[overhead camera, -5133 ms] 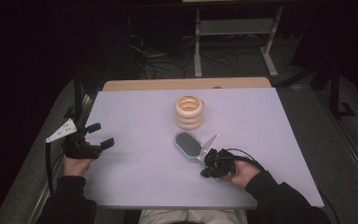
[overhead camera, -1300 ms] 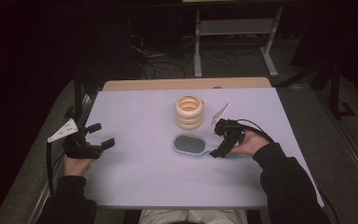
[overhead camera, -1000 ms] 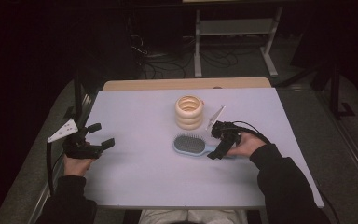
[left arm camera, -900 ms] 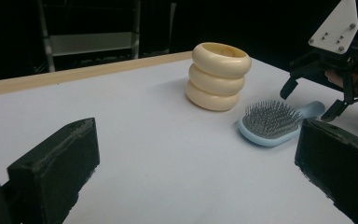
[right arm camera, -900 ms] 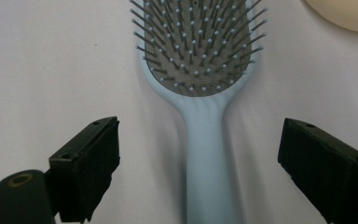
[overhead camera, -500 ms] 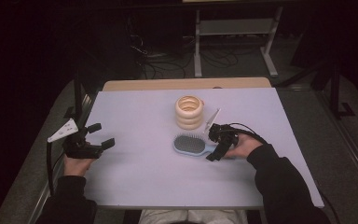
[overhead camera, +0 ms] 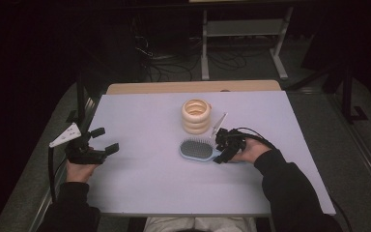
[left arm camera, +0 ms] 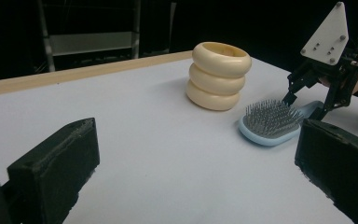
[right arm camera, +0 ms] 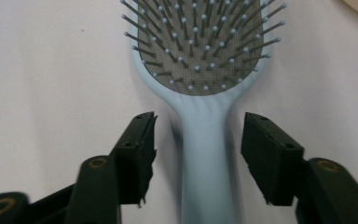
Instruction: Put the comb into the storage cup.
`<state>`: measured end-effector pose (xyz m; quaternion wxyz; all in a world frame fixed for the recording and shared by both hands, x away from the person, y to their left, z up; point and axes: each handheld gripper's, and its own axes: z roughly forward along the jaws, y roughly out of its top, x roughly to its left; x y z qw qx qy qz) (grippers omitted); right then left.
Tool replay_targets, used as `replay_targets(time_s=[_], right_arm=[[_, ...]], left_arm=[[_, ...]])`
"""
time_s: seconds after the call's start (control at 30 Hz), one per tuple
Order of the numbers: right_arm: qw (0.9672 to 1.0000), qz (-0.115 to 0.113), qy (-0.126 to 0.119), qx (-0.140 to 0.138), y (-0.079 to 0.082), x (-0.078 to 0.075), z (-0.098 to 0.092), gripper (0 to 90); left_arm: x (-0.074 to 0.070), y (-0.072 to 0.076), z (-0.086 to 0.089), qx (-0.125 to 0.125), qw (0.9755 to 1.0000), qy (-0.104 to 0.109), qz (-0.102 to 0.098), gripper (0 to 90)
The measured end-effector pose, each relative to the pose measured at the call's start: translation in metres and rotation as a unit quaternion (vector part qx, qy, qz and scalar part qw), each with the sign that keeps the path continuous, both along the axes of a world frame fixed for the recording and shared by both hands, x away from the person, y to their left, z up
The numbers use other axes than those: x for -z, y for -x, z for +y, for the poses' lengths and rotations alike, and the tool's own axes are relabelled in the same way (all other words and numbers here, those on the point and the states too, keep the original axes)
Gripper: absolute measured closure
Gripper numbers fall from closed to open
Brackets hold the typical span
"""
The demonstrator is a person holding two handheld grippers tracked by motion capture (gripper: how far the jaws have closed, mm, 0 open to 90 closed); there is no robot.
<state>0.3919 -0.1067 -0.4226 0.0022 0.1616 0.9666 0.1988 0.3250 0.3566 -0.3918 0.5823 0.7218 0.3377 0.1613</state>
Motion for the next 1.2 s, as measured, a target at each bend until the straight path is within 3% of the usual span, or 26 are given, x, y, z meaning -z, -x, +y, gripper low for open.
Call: replay_targets(time_s=[0.37,0.47,1.2], right_arm=[[0.9997,-0.017,0.015,-0.004,0.0031,0.0013,0.0027,65.0],[0.9995,-0.025,0.02,-0.006,0.0051,0.0008,0.0043,66.2],[0.9996,-0.024,0.01,-0.011,0.0092,-0.0053,0.0015,68.0]], left_arm=[[-0.0001,0.0001,0.0001,0.0,1.0,0.0,0.0,0.0],[-0.0002,0.0001,0.0001,0.0,1.0,0.0,0.0,0.0],[-0.0002,-0.0002,0.0,0.002,1.0,0.002,0.0,0.0]])
